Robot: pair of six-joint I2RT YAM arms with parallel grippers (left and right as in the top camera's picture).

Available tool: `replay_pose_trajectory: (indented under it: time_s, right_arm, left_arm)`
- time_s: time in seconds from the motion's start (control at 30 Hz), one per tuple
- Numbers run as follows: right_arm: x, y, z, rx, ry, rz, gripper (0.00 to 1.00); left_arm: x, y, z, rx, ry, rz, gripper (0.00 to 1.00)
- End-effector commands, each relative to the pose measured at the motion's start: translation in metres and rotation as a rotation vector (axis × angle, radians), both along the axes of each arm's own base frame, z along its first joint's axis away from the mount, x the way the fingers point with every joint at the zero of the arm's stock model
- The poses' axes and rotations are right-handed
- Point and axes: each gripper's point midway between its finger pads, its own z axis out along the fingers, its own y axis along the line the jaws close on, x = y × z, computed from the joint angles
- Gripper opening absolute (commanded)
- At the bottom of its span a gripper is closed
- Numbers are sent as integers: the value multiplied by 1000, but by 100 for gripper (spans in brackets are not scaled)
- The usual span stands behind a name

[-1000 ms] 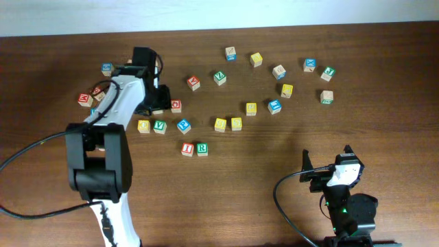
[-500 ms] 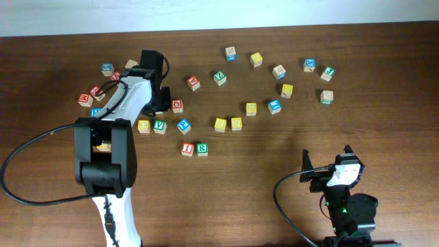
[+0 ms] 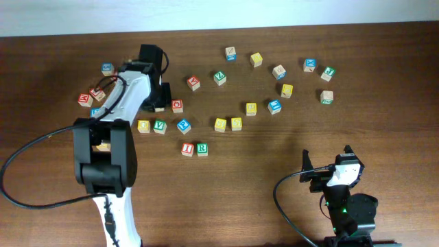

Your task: Spell out ICRA

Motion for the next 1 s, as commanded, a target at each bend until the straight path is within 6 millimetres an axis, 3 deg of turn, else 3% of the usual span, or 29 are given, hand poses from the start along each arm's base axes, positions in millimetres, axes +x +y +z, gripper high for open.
replay_pose_trajectory:
  time_s: [0.0,0.2,0.27,0.43,0.5,0.63,0.73,0.8,0.87,0.97]
  right_arm:
    - [0,0,-3,7,7,-1,98]
    - [0,0,-3,7,7,-1,98]
    - [0,0,-3,7,7,-1,98]
    - [0,0,-3,7,7,-1,98]
    - [0,0,-3,7,7,-1,98]
    - [0,0,-3,7,7,-1,98]
    - [0,0,-3,7,7,-1,98]
    - [0,0,-3,7,7,-1,98]
    - [0,0,-3,7,7,-1,98]
    - [0,0,-3,7,7,-1,98]
  left_arm:
    - [16,-15,42,-89,-34,-18,21]
    - [-11,-77,88,-444,79,-96,19]
    - [-15,-80,105,-463,90,-99,19]
    - [-32,-77,184,-461,58,-116,17]
    - [-49,-75,198,-456,89,-128,16]
    - [-61,-87,232,-531,24,-187,16]
    - [-94,-97,270,-532,-42,-246,17]
    - [-132,-113,275,-533,-7,-299,18]
    - [-168,-138,260,-527,95,-357,19]
    - [-188,-163,223,-432,197,-375,20]
